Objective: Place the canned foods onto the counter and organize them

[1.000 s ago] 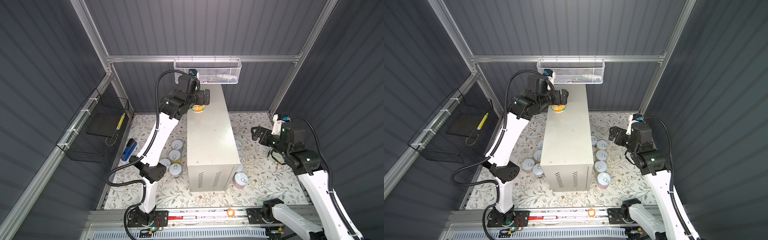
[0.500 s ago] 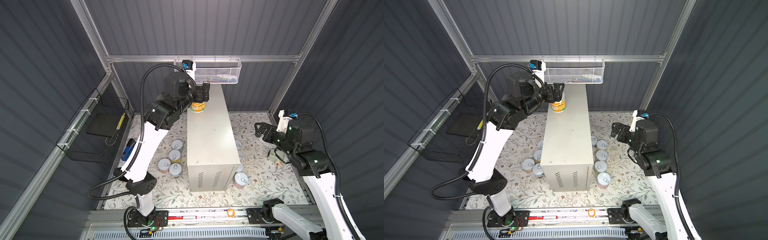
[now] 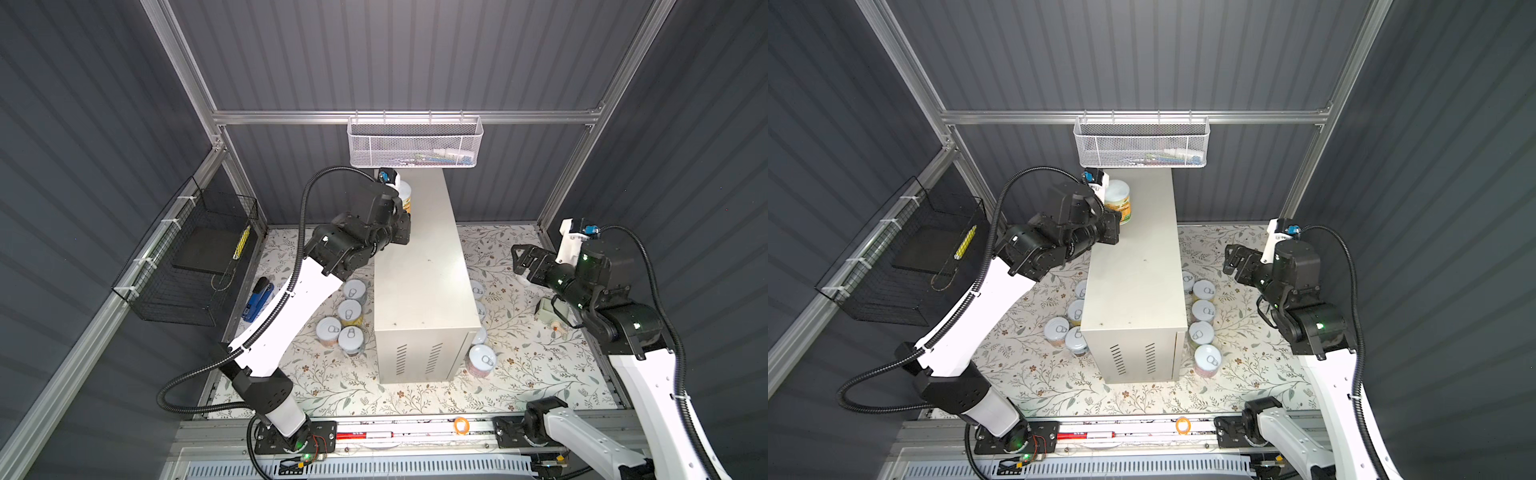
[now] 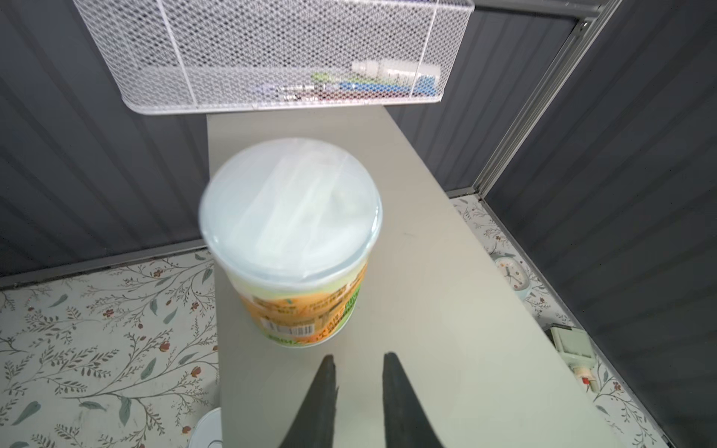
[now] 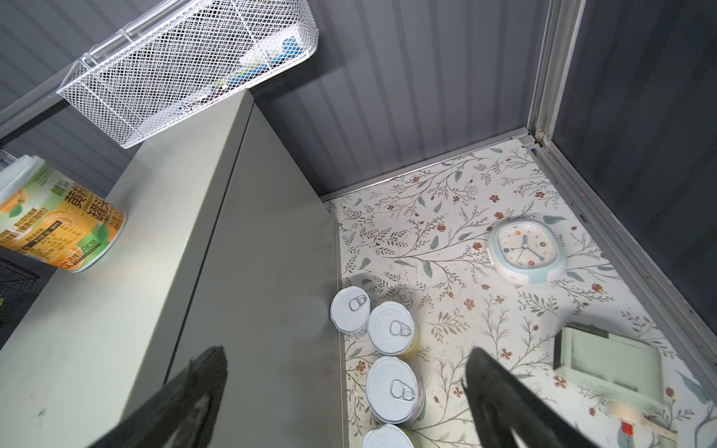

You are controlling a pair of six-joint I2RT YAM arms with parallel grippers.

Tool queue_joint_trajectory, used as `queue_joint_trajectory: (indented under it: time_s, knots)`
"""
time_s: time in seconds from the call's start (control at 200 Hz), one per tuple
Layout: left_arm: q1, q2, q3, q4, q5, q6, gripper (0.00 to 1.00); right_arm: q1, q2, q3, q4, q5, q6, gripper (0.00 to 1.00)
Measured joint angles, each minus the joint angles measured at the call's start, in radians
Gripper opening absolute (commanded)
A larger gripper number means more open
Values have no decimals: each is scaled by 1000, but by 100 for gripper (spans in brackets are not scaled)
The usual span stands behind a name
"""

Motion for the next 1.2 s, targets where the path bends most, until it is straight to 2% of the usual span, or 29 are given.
queue_joint_trajectory:
  time_s: [0.31, 0.51, 0.585, 0.68, 0.785, 1.016, 1.201]
  knots:
    - [20, 90, 12, 14, 0, -13, 27, 0, 15, 0, 0, 0, 0, 98]
    - [52, 141, 31, 42, 25, -11, 34, 0, 31, 0, 1, 0, 0, 98]
    - [66, 158, 55, 43, 39, -2, 41, 0, 36, 0, 1, 0, 0, 98]
    - [74, 182, 92, 42, 69, 19, 65, 0, 44, 0, 2, 0, 0, 98]
    - [74, 194, 114, 35, 116, 32, 75, 0, 54, 0, 2, 0, 0, 98]
    - [63, 190, 113, 23, 209, 56, 76, 0, 70, 0, 16, -23, 12, 98]
    - [35, 126, 68, 24, 280, 69, 73, 0, 79, 0, 32, -42, 23, 98]
